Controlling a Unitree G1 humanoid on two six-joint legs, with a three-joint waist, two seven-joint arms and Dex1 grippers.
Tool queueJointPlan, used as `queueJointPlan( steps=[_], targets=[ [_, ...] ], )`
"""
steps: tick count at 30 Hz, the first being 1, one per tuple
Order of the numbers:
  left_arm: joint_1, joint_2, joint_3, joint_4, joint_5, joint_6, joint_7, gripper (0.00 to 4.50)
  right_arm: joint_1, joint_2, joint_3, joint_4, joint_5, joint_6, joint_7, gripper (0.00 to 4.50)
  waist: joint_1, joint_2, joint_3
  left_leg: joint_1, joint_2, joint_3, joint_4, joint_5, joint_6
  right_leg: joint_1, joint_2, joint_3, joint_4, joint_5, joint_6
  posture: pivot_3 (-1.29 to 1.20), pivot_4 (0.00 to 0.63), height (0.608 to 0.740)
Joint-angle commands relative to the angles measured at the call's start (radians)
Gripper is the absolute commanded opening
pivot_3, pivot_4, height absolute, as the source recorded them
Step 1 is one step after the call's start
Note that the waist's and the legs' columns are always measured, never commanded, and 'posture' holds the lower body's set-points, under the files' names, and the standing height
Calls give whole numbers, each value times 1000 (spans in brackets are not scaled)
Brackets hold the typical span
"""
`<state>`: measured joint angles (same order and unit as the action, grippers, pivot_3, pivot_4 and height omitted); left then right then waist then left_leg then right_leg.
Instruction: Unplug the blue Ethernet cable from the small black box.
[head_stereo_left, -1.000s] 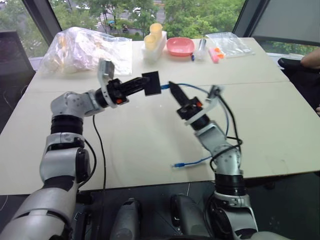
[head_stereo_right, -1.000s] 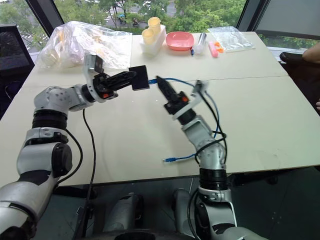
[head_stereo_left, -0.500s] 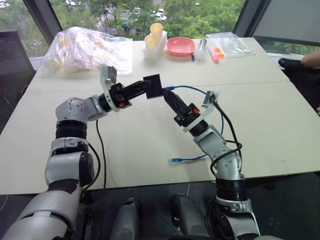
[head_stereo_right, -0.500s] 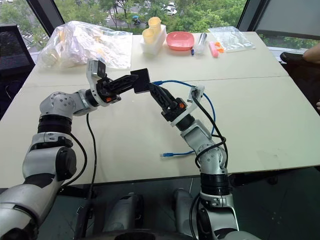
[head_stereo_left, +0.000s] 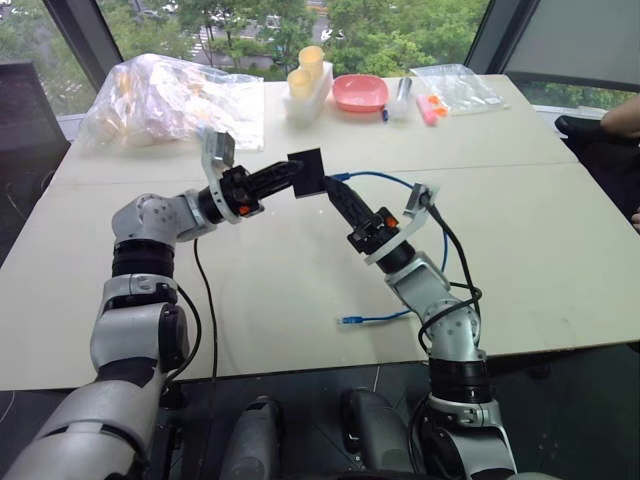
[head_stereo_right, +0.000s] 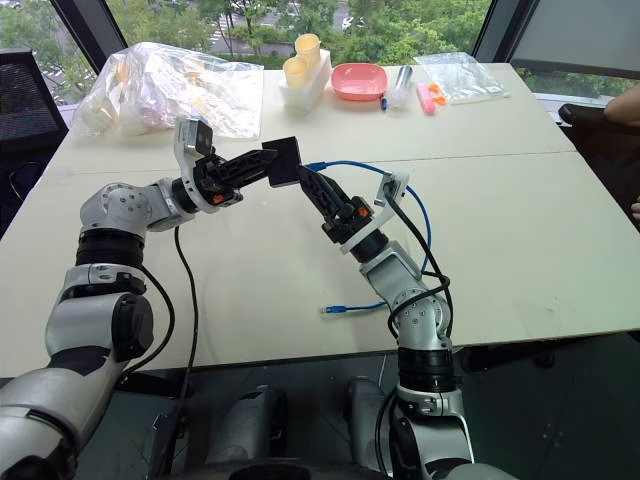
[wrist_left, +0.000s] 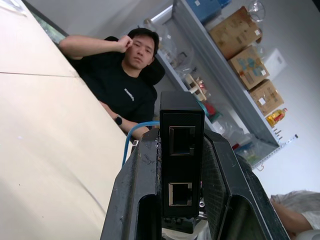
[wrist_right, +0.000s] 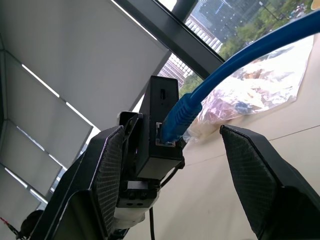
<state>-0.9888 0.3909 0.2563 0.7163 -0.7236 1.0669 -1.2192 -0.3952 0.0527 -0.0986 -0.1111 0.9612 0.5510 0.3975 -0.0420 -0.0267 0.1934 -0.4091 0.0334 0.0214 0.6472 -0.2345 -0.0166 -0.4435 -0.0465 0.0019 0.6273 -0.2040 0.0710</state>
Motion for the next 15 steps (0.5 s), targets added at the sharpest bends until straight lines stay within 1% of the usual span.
queueJointPlan(
  steps=[1,3,5,7,15],
  targets=[
    [-7,3,2,-53,-24,10,-14,488,-16,19,-9,-9,2,-23,9,2653,0,0,0,0,0,0,0,0,0,0,0,0,0,0,0,0,150,740],
    [-2,2,-1,-63,-24,13,-13,488,-17,26,-12,-6,1,-27,10,1848,0,0,0,0,0,0,0,0,0,0,0,0,0,0,0,0,150,740],
    [0,1,-1,-67,-26,16,-12,488,-16,27,-9,-4,-5,-30,16,846,-1,0,0,0,0,0,0,0,0,0,0,0,0,0,0,0,150,740],
    [2,0,-2,-70,-28,18,-11,488,-16,31,-10,-3,-4,-32,19,60,0,0,0,0,0,0,0,0,0,0,0,0,0,0,0,0,150,740],
    [6,-3,-2,-77,-30,21,-6,488,-10,45,-13,-12,14,-24,23,60,0,0,0,0,0,0,0,0,0,0,0,0,0,0,0,0,150,740]
  ],
)
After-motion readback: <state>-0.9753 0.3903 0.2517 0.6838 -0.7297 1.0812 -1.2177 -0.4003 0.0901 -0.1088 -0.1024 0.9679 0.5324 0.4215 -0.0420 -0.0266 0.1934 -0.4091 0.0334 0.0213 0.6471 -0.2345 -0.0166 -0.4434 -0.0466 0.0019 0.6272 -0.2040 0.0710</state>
